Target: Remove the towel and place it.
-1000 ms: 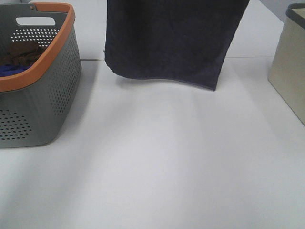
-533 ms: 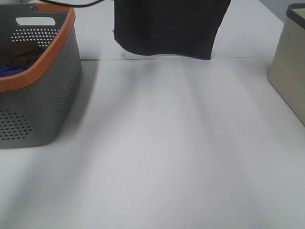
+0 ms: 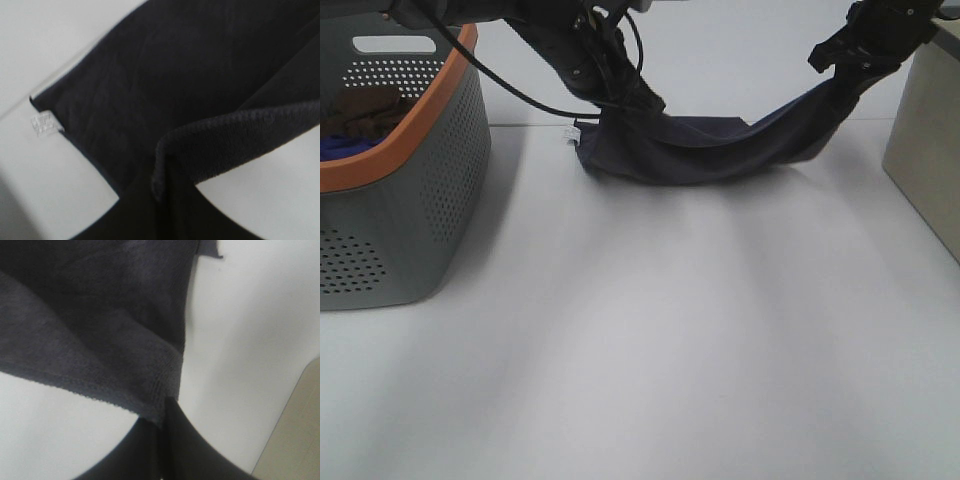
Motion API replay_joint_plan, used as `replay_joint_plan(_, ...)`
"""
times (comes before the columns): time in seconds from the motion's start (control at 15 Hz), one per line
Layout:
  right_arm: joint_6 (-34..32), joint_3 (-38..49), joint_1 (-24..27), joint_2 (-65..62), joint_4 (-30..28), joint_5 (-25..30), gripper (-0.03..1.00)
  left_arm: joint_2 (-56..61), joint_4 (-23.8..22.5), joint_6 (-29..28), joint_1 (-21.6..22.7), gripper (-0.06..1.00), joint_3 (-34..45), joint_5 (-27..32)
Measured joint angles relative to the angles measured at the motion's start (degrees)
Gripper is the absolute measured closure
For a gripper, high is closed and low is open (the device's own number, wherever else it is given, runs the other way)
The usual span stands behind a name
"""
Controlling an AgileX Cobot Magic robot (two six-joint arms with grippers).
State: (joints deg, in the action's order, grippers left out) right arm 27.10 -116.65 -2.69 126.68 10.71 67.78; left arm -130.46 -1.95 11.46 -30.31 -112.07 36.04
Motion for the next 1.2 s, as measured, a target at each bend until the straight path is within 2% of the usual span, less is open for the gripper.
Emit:
replay_joint_plan(0.2,-4.3,0.5,0.0,0.0,0.0,1.8,0.97,0.0,2.6,5.3,0.1,0.94,0.0,15.1)
replay_joint_plan(0.53,-8.5,9.9,-0.1,-0.2,1.5,2.1,0.97,0.1,7.9,10.6,0.0,0.94,-0.1,31.1)
replay_joint_plan(0.8,-9.7,21.1,-0.1,-3.8,1.9,2.1,0.97,0.5,10.8,14.2,0.0,0.94,4.9,32.3)
replay_joint_plan(1.2,-10.3,31.3,-0.2,-6.2,4.4,2.1,0.97,1.3,14.1,17.8,0.0,0.94,14.7,31.7)
